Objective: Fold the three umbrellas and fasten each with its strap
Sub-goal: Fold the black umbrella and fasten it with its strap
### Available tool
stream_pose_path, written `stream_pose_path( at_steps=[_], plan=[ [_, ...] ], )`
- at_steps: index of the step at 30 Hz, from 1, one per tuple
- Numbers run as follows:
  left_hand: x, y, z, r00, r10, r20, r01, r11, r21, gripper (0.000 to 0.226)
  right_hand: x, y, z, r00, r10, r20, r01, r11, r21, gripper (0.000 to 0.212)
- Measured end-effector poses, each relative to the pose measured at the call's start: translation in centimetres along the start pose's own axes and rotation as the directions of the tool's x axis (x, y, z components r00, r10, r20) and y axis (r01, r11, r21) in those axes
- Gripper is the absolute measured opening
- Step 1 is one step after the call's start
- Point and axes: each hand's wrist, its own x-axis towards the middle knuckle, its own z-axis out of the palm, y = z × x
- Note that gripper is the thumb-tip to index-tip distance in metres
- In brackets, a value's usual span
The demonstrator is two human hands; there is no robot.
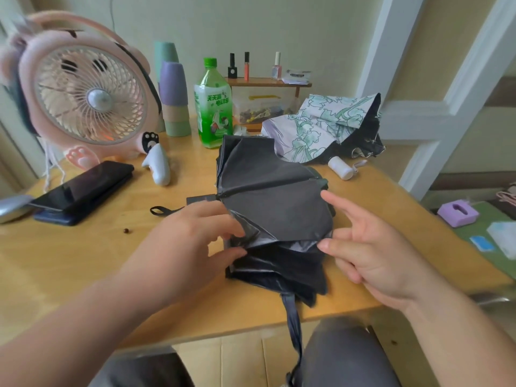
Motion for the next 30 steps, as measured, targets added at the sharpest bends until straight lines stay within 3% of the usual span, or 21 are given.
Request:
stream_pose_path(
  at_steps=[6, 10, 17, 21, 25, 30],
  plan=[
    [0.3, 0.2, 1.1, 1.000, -0.009, -0.018, 0.007, 0.997, -0.076, 0.025, -0.3, -0.6, 0.0, 0.990, -0.143, -0.015, 0.141, 0.985, -0.103, 0.072],
    [0.6, 0.2, 1.3, 0.999, 0.010, -0.044, -0.013, 0.997, -0.075, 0.015, -0.6, -1.0, -0.3, 0.979, -0.195, 0.067, 0.203, 0.967, -0.152, 0.073],
    [-0.8, -1.0, 0.5, 1.000, 0.028, 0.008, -0.027, 0.984, -0.174, 0.026, -1.7, -0.4, 0.3, 0.996, 0.016, 0.082, 0.030, 0.845, -0.534, 0.065],
    [-1.3, -0.4, 0.5, 0.981, -0.193, -0.010, 0.179, 0.926, -0.333, 0.013, -2.1, -0.6, 0.5, 0.997, 0.073, 0.007, -0.059, 0.858, -0.510, 0.046],
    [-1.5, 0.1, 0.6, 0.923, -0.378, 0.076, 0.369, 0.809, -0.458, 0.006, -2.3, -0.7, 0.4, 0.995, 0.100, -0.028, -0.100, 0.839, -0.535, 0.032],
    [-0.9, 1.2, -0.1, 0.843, -0.498, 0.202, 0.517, 0.647, -0.560, 0.016, -2.5, -0.8, 0.9, 0.999, 0.026, -0.038, -0.041, 0.883, -0.467, 0.020]
  ],
)
